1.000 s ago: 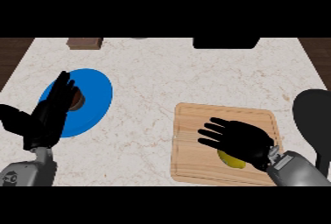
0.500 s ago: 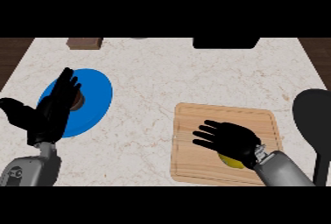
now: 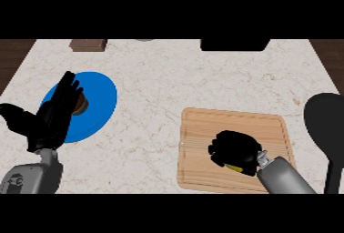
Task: Pick the lemon from the cutting board and place it in the pan
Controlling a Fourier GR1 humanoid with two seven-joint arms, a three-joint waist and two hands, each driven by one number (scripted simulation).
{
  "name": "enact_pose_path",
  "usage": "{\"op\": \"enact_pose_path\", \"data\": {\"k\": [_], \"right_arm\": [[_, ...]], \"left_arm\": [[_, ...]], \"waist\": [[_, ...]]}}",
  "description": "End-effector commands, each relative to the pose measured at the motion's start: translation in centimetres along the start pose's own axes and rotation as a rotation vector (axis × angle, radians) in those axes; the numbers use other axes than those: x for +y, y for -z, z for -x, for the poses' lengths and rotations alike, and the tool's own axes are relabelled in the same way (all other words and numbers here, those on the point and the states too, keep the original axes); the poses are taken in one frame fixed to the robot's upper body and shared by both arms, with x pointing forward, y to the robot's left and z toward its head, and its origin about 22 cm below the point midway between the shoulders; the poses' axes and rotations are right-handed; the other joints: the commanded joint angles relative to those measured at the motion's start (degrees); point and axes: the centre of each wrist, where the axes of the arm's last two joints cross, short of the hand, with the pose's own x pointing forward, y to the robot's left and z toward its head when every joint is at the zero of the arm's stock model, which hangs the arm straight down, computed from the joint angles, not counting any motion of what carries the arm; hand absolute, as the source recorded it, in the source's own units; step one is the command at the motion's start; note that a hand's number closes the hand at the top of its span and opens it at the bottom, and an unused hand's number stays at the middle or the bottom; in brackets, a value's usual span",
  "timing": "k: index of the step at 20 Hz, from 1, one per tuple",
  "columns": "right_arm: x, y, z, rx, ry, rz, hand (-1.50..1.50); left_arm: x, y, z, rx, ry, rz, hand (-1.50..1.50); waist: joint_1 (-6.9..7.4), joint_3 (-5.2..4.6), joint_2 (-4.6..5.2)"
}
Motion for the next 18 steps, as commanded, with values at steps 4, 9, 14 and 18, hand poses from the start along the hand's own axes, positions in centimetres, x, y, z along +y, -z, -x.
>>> {"op": "enact_pose_path", "data": {"k": [4, 9, 14, 18], "right_arm": [[2.7, 0.5, -0.3, -0.038, 0.041, 0.002, 1.5], [1.9, -1.0, 3.2, 0.359, 0.341, 0.107, 1.5], [4.7, -5.6, 5.9, 0.97, 0.656, 0.21, 1.5], [-0.4, -5.8, 7.5, 1.384, 0.624, 0.399, 1.5]], "left_arm": [[1.4, -2.2, -0.2, 0.011, 0.019, 0.006, 0.0], [0.9, -1.2, -0.5, 0.018, -0.003, -0.013, 0.0], [2.4, -1.5, 0.0, 0.016, 0.009, -0.083, 0.0], [1.3, -1.2, -0.2, 0.011, 0.002, -0.039, 0.0]], "waist": [[0.08, 0.12, 0.16], [-0.94, 0.17, 0.26], [-6.53, 0.11, -0.02], [-3.14, -0.07, -0.09]]}}
